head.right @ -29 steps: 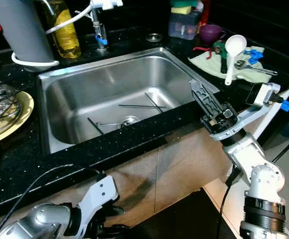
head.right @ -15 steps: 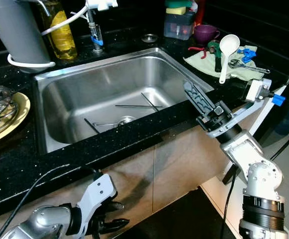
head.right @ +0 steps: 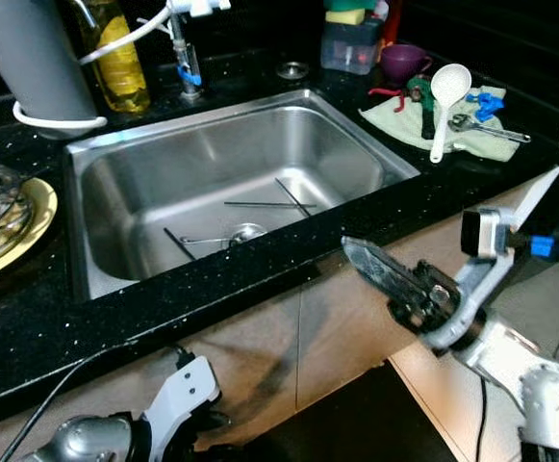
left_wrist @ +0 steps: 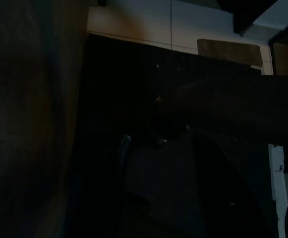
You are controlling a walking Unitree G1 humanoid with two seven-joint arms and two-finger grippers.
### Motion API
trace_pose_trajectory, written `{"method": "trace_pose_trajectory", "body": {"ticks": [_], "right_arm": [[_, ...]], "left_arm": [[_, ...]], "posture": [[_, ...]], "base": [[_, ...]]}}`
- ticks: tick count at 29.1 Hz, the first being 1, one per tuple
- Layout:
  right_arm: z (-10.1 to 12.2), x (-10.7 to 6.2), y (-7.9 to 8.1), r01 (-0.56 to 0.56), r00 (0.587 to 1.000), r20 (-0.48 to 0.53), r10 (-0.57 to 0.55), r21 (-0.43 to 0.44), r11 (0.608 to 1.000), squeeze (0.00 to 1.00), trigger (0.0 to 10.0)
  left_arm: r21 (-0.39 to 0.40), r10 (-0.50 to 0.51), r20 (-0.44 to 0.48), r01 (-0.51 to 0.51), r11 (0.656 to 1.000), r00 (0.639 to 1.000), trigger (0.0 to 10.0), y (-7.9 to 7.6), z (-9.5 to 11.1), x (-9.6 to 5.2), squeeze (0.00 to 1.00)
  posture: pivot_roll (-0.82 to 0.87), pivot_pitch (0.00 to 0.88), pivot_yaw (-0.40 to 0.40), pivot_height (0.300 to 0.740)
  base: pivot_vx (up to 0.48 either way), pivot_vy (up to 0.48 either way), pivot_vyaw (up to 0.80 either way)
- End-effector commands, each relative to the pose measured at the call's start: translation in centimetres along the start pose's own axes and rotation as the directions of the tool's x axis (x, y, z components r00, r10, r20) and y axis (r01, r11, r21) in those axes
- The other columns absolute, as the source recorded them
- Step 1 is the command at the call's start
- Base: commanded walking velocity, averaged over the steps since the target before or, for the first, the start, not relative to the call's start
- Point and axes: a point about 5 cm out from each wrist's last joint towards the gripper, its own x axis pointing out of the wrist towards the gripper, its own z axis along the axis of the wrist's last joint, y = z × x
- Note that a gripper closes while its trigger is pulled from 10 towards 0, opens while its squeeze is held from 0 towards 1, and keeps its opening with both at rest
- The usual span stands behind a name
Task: Kitchen organization
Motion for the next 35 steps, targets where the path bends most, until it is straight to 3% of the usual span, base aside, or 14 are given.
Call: {"method": "trace_pose_trajectory", "body": {"ticks": [1,8,14,16,17,18,20,24,26,27,28,31,33,35], "right_arm": [[-0.8,-0.3,0.3,-0.007,0.998,-0.065,0.009,0.023,1.000,0.00,10.0],[-3.3,-2.3,-0.9,0.126,0.956,-0.271,-0.115,0.025,0.992,0.00,10.0],[-6.6,-4.2,-1.6,0.215,0.867,-0.469,-0.167,0.051,0.975,0.00,10.0],[-8.5,-5.5,-2.3,0.280,0.770,-0.599,-0.221,0.006,0.960,0.00,10.0],[-8.5,-5.5,-2.3,0.280,0.770,-0.599,-0.221,0.006,0.960,0.00,10.0],[-11.0,-7.5,-4.0,0.386,0.593,-0.725,-0.351,-0.128,0.914,0.00,10.0],[-12.6,-9.0,-5.2,0.444,0.456,-0.776,-0.437,-0.227,0.867,0.00,10.0],[-15.6,-10.3,-7.4,0.585,0.334,-0.752,-0.569,-0.308,0.750,0.00,10.0],[-17.2,-11.0,-8.2,0.604,0.224,-0.743,-0.630,-0.402,0.688,0.00,10.0],[-17.2,-11.0,-8.2,0.604,0.224,-0.743,-0.630,-0.402,0.688,0.00,10.0],[-18.1,-11.5,-8.7,0.599,0.148,-0.729,-0.668,-0.472,0.647,0.00,10.0],[-18.9,-11.5,-9.4,0.599,0.106,-0.684,-0.721,-0.535,0.596,0.00,10.0],[-20.1,-10.8,-10.0,0.634,0.112,-0.604,-0.789,-0.568,0.525,0.00,10.0],[-20.5,-10.6,-10.3,0.641,0.115,-0.575,-0.810,-0.580,0.503,0.00,10.0]], "left_arm": [[-0.028,0.007,-0.060,-0.009,1.000,0.998,10.0,0.2,-1.5,-0.4,0.00],[-0.022,0.002,-0.079,-0.004,1.000,0.997,10.0,0.3,-1.8,-0.5,0.00],[-0.004,-0.001,-0.121,0.001,1.000,0.993,10.0,0.3,-2.4,-0.5,0.00],[0.009,0.008,-0.159,-0.006,1.000,0.987,10.0,0.3,-3.0,-0.6,0.00],[0.009,0.008,-0.159,-0.006,1.000,0.987,10.0,0.3,-3.0,-0.6,0.00],[0.026,0.072,-0.208,-0.068,0.997,0.975,10.0,0.9,-3.9,-0.4,0.00],[0.055,0.157,-0.233,-0.149,0.987,0.960,10.0,1.7,-4.4,-0.1,0.00],[-0.013,0.261,-0.253,-0.273,0.962,0.932,10.0,2.4,-5.4,0.7,0.00],[-0.037,0.312,-0.313,-0.340,0.940,0.897,10.0,2.6,-6.8,1.1,0.00],[-0.037,0.312,-0.313,-0.340,0.940,0.897,10.0,2.6,-6.8,1.1,0.00],[-0.048,0.338,-0.347,-0.376,0.925,0.875,10.0,2.6,-7.7,1.3,0.00],[-0.086,0.342,-0.379,-0.400,0.912,0.860,10.0,2.4,-8.9,1.6,0.00],[-0.141,0.349,-0.408,-0.436,0.889,0.844,10.0,1.9,-10.5,2.3,0.00],[-0.160,0.354,-0.417,-0.451,0.878,0.837,10.0,1.8,-11.0,2.5,0.00]], "posture": [[-0.05,0.192,-0.010,0.740],[-0.05,0.192,-0.007,0.740],[-0.05,0.189,-0.007,0.740],[-0.05,0.185,-0.005,0.740],[-0.05,0.185,-0.005,0.740],[-0.05,0.184,-0.002,0.740],[-0.05,0.184,-0.002,0.740],[-0.05,0.174,0.000,0.740],[-0.05,0.172,-0.001,0.740],[-0.05,0.172,-0.001,0.740],[-0.04,0.170,-0.002,0.740],[-0.04,0.165,-0.004,0.740],[-0.04,0.156,-0.011,0.740],[-0.04,0.155,-0.010,0.740]], "base": [[0.000,0.000,0.00],[0.000,0.000,0.00],[0.000,0.000,0.00],[0.000,0.000,0.00],[0.000,0.000,0.00],[0.000,0.000,0.00],[0.000,0.000,0.00],[0.000,0.000,0.00],[0.000,0.000,0.00],[0.000,0.000,0.00],[0.000,0.000,0.00],[0.000,0.000,0.00],[0.000,0.000,0.00],[0.000,0.000,0.00]]}}
